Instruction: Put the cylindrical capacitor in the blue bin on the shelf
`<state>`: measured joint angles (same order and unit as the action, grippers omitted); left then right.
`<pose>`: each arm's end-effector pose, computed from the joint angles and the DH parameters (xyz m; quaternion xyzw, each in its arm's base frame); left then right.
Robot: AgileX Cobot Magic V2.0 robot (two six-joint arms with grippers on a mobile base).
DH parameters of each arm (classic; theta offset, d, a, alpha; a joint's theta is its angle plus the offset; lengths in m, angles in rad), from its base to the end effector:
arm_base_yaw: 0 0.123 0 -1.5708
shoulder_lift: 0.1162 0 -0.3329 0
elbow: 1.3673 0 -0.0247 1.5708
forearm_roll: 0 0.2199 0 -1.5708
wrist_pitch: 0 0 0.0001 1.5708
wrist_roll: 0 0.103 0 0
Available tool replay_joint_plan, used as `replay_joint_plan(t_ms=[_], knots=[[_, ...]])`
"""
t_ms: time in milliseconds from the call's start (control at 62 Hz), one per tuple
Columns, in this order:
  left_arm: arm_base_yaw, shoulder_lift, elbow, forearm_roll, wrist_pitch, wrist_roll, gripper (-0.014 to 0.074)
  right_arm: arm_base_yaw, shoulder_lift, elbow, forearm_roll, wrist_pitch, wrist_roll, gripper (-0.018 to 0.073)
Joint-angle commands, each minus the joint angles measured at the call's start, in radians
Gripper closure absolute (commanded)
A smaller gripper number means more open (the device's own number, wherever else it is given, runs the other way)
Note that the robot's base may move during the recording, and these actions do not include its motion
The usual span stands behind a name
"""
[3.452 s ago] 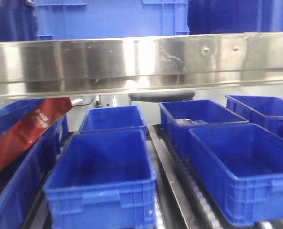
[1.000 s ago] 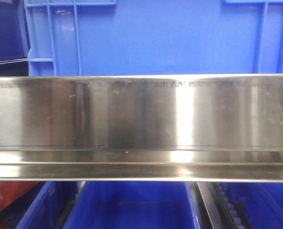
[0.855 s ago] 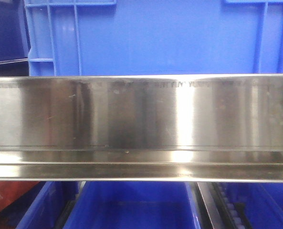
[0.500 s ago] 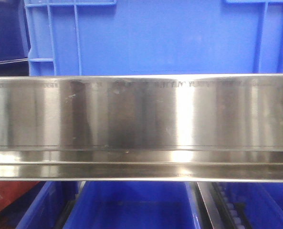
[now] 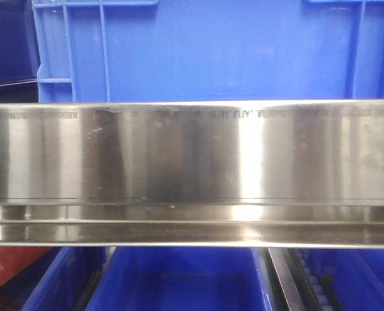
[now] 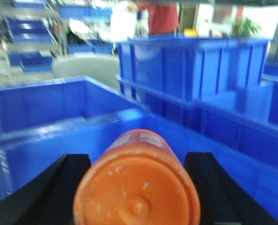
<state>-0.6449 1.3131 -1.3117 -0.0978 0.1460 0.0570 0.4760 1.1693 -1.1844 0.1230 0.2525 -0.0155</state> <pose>0.2171 -0.1652 0.4898 0.2215 0.6933 -0.2351 0.6442 0.1979 0.1056 0.4742 -0.1500 0.7425 0.1977 0.6222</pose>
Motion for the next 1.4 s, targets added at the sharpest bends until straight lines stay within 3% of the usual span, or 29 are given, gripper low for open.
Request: replay_joint_plan(t_ms=[0, 129, 226, 323, 419, 532, 613, 774, 839, 952, 1065, 1387], knots=[[-0.008, 0.031, -0.015, -0.003, -0.013, 0.003, 0.0708, 0.002, 0.034, -0.012, -0.020, -0.034, -0.002, 0.0721], [-0.008, 0.046, -0.015, -0.005, 0.025, 0.003, 0.0707, 0.002, 0.053, -0.012, -0.020, -0.030, -0.002, 0.0718], [-0.008, 0.046, -0.015, -0.005, 0.049, 0.003, 0.0658, 0.002, 0.053, -0.012, -0.020, -0.040, -0.002, 0.0605], [-0.008, 0.046, -0.015, -0.005, 0.047, 0.003, 0.0529, 0.002, 0.053, -0.012, -0.020, -0.040, -0.002, 0.0360], [-0.008, 0.046, -0.015, -0.005, 0.047, 0.003, 0.0304, 0.002, 0.053, -0.012, -0.020, -0.048, -0.002, 0.0165], [-0.008, 0.046, -0.015, -0.011, 0.047, 0.003, 0.0057, 0.002, 0.053, -0.012, -0.020, -0.051, -0.002, 0.0083], [-0.008, 0.046, -0.015, -0.030, 0.047, 0.003, -0.0019, 0.002, 0.053, -0.012, -0.020, -0.051, -0.002, 0.0081], [-0.008, 0.036, -0.019, -0.030, 0.043, 0.003, 0.0027, 0.002, 0.049, -0.012, -0.020, -0.051, -0.002, 0.0090], [-0.008, 0.025, -0.018, -0.030, 0.035, 0.003, 0.0092, 0.002, 0.040, -0.012, -0.020, -0.048, -0.002, 0.0151], [-0.008, -0.001, -0.018, -0.030, 0.023, 0.003, 0.0340, 0.002, 0.013, -0.012, -0.020, -0.047, -0.002, 0.0393], [-0.008, -0.021, -0.018, -0.030, 0.023, 0.003, 0.0712, 0.002, -0.015, -0.012, -0.020, -0.047, -0.002, 0.0720], [-0.008, -0.099, 0.027, -0.028, 0.027, 0.003, 0.0707, 0.002, -0.140, 0.037, -0.033, -0.038, -0.002, 0.0725]])
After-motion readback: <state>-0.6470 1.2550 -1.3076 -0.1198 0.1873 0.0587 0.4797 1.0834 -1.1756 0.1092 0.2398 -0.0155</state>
